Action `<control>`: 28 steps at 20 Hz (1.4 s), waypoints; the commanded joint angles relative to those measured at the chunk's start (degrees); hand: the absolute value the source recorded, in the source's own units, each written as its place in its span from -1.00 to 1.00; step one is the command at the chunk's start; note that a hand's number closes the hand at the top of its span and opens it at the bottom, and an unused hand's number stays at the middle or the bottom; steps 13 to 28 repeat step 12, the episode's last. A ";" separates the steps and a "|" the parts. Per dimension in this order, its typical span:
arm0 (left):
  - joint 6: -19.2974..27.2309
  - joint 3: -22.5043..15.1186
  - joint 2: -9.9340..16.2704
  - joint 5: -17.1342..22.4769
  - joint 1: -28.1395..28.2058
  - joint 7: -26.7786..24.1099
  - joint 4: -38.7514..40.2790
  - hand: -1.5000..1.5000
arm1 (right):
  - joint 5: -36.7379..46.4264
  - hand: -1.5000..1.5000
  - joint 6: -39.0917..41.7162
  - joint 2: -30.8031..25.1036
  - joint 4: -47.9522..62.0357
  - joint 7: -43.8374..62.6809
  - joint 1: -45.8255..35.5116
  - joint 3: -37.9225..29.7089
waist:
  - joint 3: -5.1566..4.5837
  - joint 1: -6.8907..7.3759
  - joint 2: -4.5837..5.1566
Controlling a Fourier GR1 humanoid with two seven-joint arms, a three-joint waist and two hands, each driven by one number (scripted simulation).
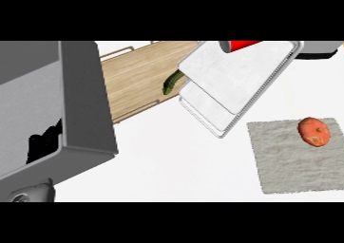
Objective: Pick the can from the placemat and place it in the tiered shelf
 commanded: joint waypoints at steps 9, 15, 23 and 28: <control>-1.28 -5.12 -1.75 0.75 0.54 -0.21 2.77 0.00 | 1.74 -1.00 12.53 -8.33 -0.52 -8.08 6.18 0.92 | -0.50 0.80 0.75; -2.95 -5.30 -1.76 0.61 -0.07 0.50 2.61 0.00 | 3.23 -1.00 12.86 -9.37 -0.39 -7.28 5.50 2.13 | -0.51 1.60 0.91; -2.95 -5.30 -1.76 0.61 -0.07 0.50 2.61 0.00 | 3.23 -1.00 12.86 -9.37 -0.39 -7.28 5.50 2.13 | -0.51 1.60 0.91; -2.95 -5.30 -1.76 0.61 -0.07 0.50 2.61 0.00 | 3.23 -1.00 12.86 -9.37 -0.39 -7.28 5.50 2.13 | -0.51 1.60 0.91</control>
